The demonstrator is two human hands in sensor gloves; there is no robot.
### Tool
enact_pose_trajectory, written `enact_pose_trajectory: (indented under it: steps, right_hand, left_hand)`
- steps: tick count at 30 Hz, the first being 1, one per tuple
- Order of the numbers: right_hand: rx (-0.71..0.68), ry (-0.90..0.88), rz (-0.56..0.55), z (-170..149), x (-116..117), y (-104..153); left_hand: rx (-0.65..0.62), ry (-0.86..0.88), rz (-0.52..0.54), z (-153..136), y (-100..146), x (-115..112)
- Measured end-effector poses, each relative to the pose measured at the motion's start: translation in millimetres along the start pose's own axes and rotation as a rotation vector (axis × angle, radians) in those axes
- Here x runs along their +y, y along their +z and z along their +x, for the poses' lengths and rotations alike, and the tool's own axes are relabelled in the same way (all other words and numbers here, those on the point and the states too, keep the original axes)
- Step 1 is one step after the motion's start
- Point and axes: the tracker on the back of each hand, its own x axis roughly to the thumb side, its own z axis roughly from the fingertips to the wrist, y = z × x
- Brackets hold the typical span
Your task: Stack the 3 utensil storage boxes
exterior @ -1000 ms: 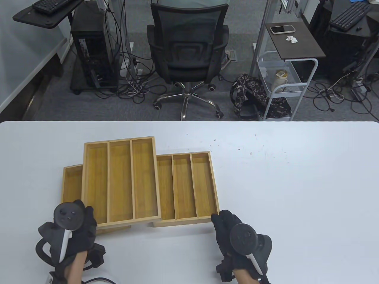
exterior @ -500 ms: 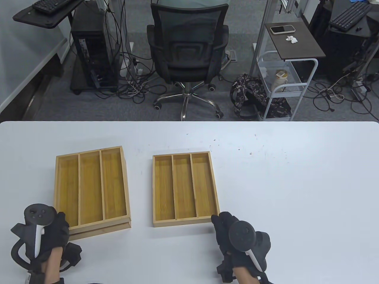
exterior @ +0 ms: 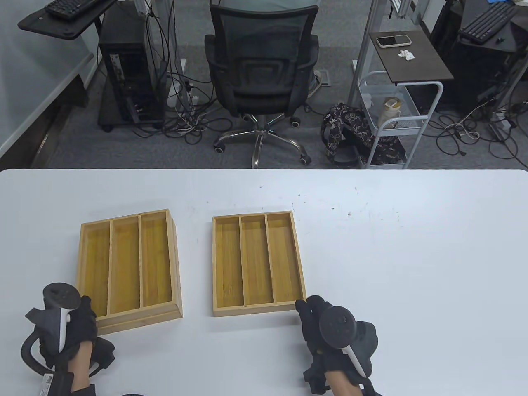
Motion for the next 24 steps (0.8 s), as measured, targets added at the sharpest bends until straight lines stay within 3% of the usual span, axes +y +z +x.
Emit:
enact_pose_trajectory:
  steps: [3,8,18,24]
  right_hand:
    - [-0.005,-0.002,-0.01,1,-2,1]
    - [-0.001,-0.005,-0.005,1,-1,0]
    - [0.017,-0.014,-0.036,-2,-7,2]
    - [0.032,-0.029,-0.034,-3,-8,3]
  left_hand:
    - [0.016,-0.023,-0.005,2,9,3]
    - [-0.102,0.066,0.004,14,35,19]
    - [-0.468,0.162,-0.081,90,142,60]
    - [-0.59,0.163,-0.21,114,185,40]
